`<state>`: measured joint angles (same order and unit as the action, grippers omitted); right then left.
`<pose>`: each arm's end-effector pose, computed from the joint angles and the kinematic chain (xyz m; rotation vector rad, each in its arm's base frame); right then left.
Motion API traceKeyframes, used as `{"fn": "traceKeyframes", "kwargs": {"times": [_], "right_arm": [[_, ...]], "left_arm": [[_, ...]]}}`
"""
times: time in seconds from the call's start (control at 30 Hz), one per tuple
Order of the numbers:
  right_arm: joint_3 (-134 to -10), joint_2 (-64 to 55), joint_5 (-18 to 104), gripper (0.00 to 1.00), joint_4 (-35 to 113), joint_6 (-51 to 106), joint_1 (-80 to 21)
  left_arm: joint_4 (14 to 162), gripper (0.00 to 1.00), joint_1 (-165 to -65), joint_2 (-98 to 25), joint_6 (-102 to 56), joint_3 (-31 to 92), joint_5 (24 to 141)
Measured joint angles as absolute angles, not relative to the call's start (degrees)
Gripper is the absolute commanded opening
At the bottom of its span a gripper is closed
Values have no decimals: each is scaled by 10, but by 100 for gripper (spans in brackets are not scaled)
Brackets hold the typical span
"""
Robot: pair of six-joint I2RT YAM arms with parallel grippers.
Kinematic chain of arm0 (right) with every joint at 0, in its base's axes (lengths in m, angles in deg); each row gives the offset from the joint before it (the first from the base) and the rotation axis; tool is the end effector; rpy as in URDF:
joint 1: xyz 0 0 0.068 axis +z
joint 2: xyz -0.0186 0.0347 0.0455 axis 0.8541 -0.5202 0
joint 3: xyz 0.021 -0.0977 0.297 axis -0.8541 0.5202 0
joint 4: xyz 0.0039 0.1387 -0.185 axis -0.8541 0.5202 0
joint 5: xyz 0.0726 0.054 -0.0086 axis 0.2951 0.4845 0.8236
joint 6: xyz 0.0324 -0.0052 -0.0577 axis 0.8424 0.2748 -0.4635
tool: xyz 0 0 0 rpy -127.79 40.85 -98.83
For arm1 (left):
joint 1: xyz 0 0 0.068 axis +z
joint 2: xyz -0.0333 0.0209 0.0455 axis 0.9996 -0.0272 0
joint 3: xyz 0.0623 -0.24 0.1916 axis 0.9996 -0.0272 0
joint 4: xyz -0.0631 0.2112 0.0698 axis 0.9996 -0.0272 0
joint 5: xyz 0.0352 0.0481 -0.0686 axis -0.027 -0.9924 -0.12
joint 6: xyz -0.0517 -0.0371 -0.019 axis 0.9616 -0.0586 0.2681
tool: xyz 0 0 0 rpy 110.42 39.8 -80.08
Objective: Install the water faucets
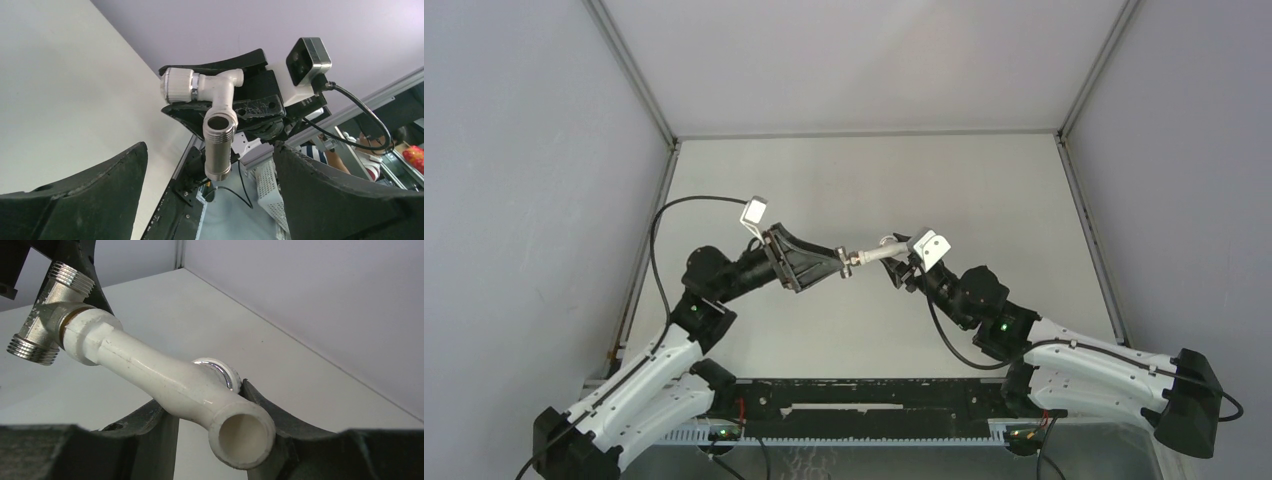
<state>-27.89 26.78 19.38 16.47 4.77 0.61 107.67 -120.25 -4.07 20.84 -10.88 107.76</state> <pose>0.0973 0.1356 0.3452 -0.7429 1.3291 0.3972 0.0973 -0.0945 0.3546 0.2252 1.6425 -1.6141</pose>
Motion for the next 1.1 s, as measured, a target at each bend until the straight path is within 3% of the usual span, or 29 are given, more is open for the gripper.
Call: {"fn": "traceKeyframes", "kwargs": {"times": [0.23, 0.5, 0.67, 0.73, 0.83, 0.9, 1.1], "right_arm": [[-279, 268, 199, 0, 165, 58, 6], [-279, 269, 202, 0, 169, 62, 6], [-279, 269, 203, 0, 170, 74, 5], [-279, 269, 204, 0, 170, 80, 4], [-279, 269, 208, 0, 170, 87, 2], [-279, 269, 207, 0, 174, 91, 2], [-291, 269, 210, 0, 219, 127, -6]], "left_arm": [[1125, 85, -1229, -82, 227, -109, 1080], [1156, 49, -1238, -101, 241, -109, 1075], [1163, 57, -1242, -106, 243, -109, 1073], [1165, 55, -1243, -107, 245, -109, 1072], [1166, 32, -1244, -107, 248, -109, 1070], [1170, 2, -1245, -107, 251, -109, 1071], [1166, 0, -1246, -112, 245, -109, 1070]]}}
